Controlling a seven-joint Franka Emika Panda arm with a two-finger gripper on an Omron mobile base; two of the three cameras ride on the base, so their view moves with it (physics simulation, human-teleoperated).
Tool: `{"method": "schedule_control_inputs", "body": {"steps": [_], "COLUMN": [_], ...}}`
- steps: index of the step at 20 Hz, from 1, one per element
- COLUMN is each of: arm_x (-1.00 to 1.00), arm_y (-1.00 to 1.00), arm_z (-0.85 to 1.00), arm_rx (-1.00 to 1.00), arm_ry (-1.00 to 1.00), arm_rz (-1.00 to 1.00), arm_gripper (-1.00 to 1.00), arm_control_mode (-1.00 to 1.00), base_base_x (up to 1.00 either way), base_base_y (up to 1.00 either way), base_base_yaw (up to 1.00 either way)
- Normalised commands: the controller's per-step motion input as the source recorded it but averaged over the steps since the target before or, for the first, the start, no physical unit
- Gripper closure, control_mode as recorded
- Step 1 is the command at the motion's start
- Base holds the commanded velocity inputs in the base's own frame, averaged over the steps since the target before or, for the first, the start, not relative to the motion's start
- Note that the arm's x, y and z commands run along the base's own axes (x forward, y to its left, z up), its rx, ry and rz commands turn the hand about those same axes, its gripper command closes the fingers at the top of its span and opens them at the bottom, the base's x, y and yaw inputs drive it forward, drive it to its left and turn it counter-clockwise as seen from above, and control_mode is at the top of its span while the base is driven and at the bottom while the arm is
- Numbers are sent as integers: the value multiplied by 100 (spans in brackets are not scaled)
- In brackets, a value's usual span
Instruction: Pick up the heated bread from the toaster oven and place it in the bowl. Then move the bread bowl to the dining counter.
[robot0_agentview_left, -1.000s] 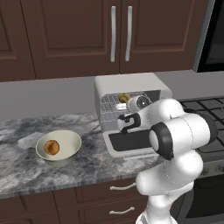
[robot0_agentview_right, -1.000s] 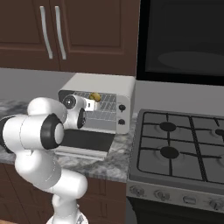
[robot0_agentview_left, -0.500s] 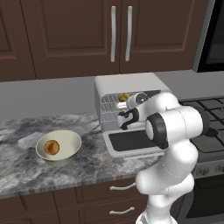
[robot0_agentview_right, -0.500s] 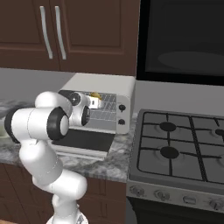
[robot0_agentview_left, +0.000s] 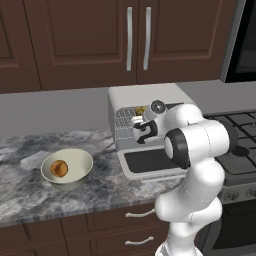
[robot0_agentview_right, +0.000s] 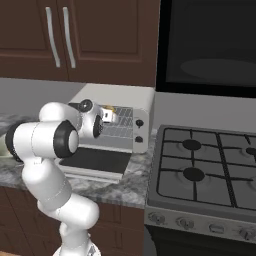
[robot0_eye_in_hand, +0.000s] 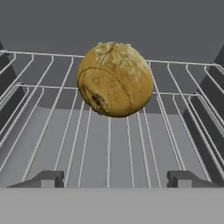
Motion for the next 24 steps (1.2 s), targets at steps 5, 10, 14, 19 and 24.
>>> {"method": "schedule_control_inputs", "body": {"steps": [5, 10, 14, 19, 24], "arm_x": [-29, -83, -100, -100, -100], "arm_y": [0, 0, 0, 0, 0], "arm_z": [-49, -60, -59, -63, -75], "arm_rx": [0, 0, 0, 0, 0], "arm_ry": [27, 26, 24, 22, 23], "arm_rz": [-4, -7, -8, -7, -7], "arm_gripper": [-100, -100, -100, -100, -100], "arm_control_mode": [-100, -100, -100, -100, -100], "base_base_x": [0, 0, 0, 0, 0], "base_base_y": [0, 0, 0, 0, 0], "base_base_yaw": [0, 0, 0, 0, 0]}}
